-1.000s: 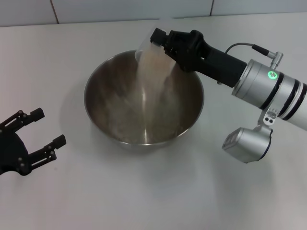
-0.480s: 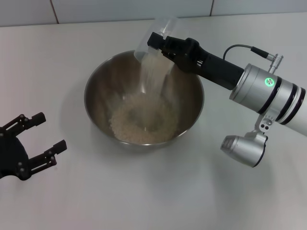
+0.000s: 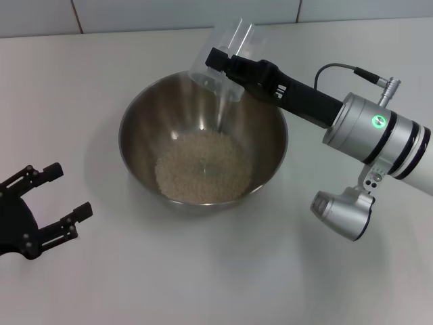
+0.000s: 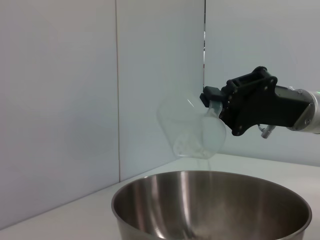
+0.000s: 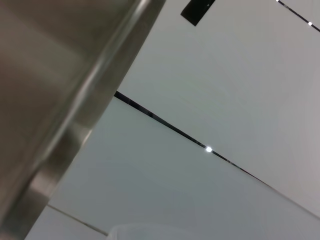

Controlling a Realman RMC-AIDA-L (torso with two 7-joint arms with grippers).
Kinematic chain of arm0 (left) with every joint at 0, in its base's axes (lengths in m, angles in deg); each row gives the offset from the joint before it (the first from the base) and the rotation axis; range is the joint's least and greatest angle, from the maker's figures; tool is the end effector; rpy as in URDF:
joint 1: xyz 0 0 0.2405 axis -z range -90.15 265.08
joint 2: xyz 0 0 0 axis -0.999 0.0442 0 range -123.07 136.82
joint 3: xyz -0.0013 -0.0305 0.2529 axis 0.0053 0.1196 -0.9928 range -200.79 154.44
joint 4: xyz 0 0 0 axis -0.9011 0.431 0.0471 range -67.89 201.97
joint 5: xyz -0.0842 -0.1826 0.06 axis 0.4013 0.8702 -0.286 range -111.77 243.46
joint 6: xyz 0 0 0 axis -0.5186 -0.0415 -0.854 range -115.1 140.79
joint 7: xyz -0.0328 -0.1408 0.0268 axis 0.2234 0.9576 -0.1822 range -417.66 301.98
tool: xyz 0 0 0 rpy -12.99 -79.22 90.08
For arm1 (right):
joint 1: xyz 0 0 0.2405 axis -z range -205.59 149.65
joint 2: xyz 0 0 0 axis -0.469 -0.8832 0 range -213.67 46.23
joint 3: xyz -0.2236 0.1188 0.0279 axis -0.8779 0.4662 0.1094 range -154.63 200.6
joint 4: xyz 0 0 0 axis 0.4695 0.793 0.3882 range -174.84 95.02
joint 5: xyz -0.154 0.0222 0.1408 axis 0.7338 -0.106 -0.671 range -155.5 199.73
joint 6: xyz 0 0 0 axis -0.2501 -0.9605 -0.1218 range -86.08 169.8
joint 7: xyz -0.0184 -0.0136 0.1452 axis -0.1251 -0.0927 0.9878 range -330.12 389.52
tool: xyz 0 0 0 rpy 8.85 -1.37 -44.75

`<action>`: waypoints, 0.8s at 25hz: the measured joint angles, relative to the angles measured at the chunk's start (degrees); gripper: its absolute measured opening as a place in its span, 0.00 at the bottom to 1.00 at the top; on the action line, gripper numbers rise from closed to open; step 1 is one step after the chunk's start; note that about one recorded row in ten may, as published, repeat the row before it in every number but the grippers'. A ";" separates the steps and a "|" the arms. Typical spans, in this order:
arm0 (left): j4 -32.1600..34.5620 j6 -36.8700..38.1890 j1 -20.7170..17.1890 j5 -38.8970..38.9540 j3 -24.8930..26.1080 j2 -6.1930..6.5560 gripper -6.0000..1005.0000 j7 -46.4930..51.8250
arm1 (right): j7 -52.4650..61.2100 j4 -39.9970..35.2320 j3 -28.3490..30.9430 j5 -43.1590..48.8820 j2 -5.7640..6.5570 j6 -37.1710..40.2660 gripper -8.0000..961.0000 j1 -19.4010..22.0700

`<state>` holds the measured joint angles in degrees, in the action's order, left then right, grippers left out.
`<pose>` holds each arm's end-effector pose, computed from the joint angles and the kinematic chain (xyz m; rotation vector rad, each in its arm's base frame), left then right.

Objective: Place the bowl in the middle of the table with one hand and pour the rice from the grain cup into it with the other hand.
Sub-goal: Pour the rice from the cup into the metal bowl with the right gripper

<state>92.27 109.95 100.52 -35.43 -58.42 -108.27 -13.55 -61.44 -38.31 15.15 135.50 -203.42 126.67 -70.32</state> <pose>-0.3393 0.2317 0.0200 -2.4328 -0.3329 -0.8228 0.1918 0.3431 -0.0667 -1.1528 -1.7347 -0.0338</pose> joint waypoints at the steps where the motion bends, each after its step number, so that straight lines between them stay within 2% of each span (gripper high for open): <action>1: 0.00 0.00 0.00 0.00 0.00 0.00 0.81 0.00 | -0.34 0.00 -0.02 0.00 0.00 0.01 0.06 0.03; 20: 0.00 0.15 -0.10 -0.24 0.15 0.10 0.81 0.00 | -2.27 0.17 0.12 0.18 0.00 0.63 0.07 0.54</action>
<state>92.27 110.11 100.41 -35.67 -58.27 -108.17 -13.55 -63.71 -38.13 15.26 135.68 -203.42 127.29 -69.77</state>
